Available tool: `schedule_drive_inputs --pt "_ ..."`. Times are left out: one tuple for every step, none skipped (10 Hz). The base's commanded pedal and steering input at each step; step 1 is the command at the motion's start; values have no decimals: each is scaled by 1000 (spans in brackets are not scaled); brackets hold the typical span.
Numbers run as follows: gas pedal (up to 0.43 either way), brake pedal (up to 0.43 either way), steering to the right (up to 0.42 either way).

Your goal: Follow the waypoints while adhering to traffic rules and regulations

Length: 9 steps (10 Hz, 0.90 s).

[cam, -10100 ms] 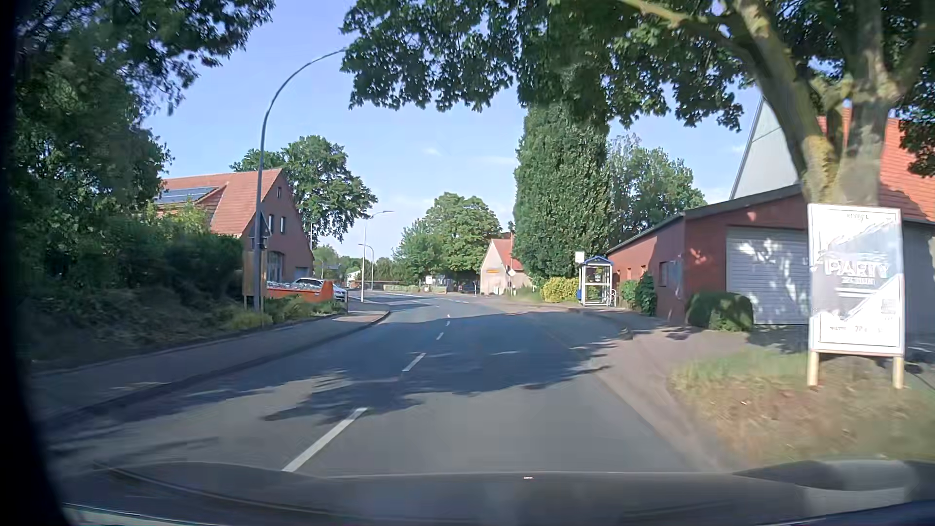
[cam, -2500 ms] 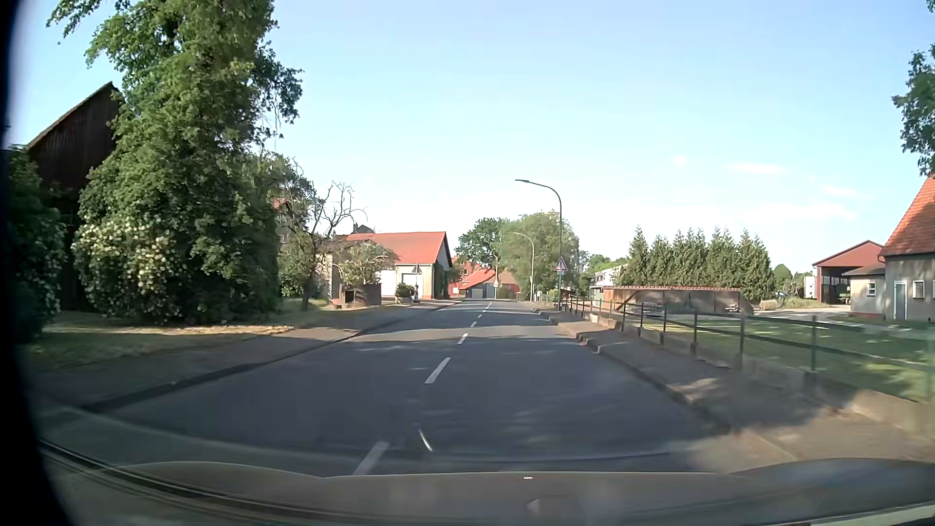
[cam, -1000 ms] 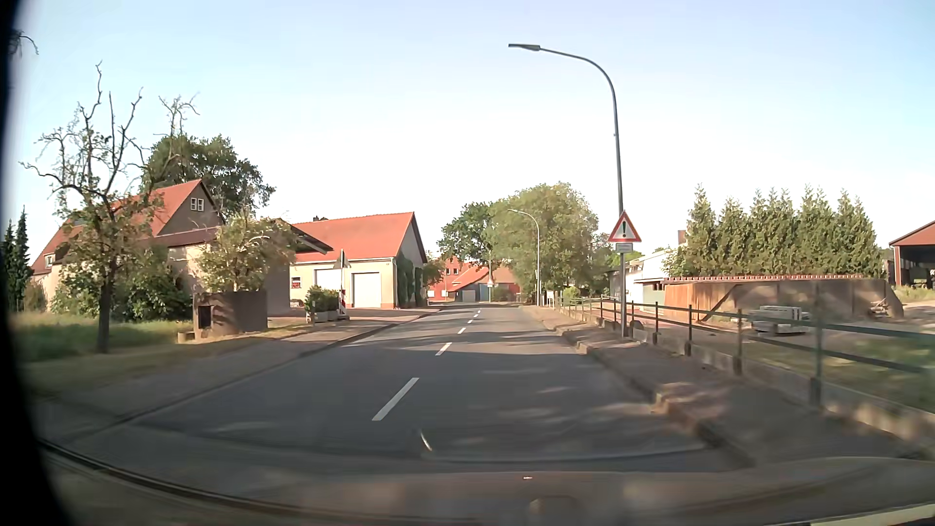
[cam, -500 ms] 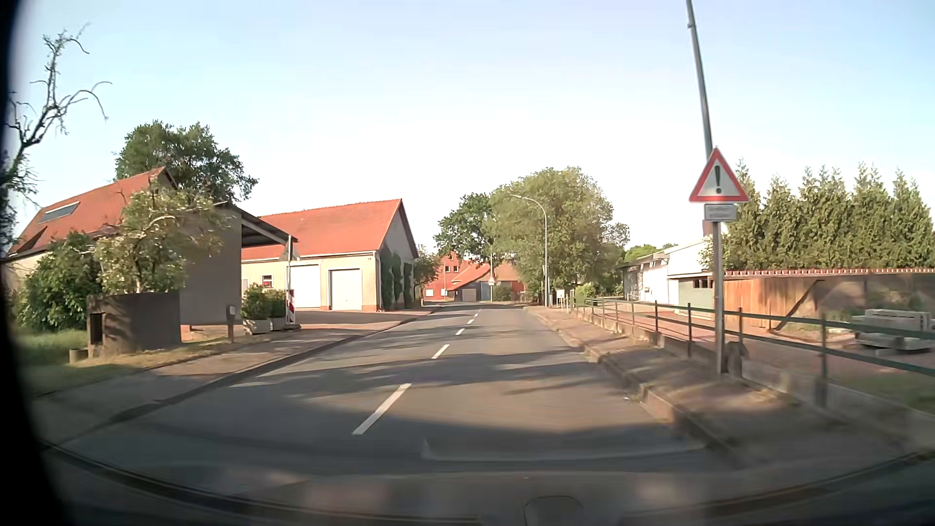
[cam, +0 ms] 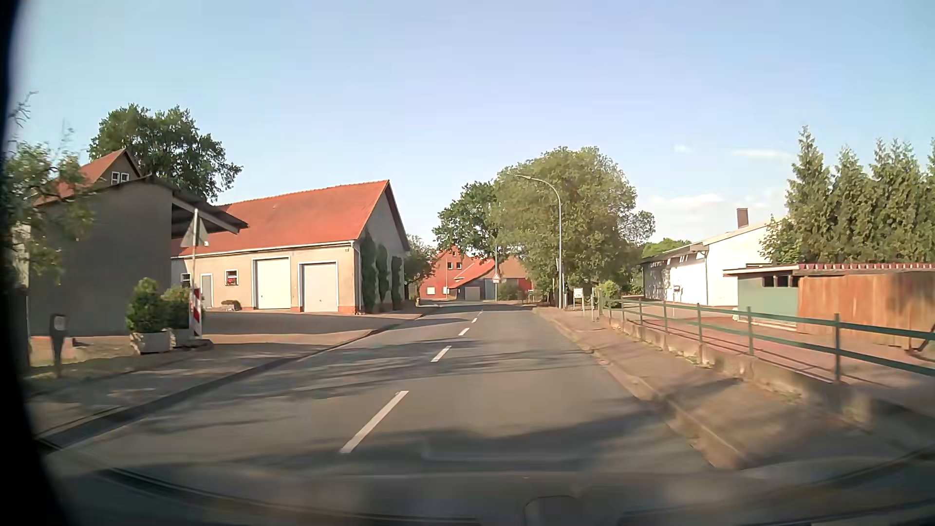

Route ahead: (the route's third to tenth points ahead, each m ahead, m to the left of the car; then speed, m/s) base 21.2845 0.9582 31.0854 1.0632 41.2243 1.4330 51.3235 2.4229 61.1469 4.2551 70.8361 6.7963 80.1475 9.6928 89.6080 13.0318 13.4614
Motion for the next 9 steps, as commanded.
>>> schedule_drive_inputs --pt "157 6 -3" --pt "157 6 -3" --pt "157 6 -3" --pt "157 6 -3" --pt "157 6 -3" --pt "157 6 -3" --pt "157 6 -3" --pt "157 6 -3" --pt "157 6 -2"
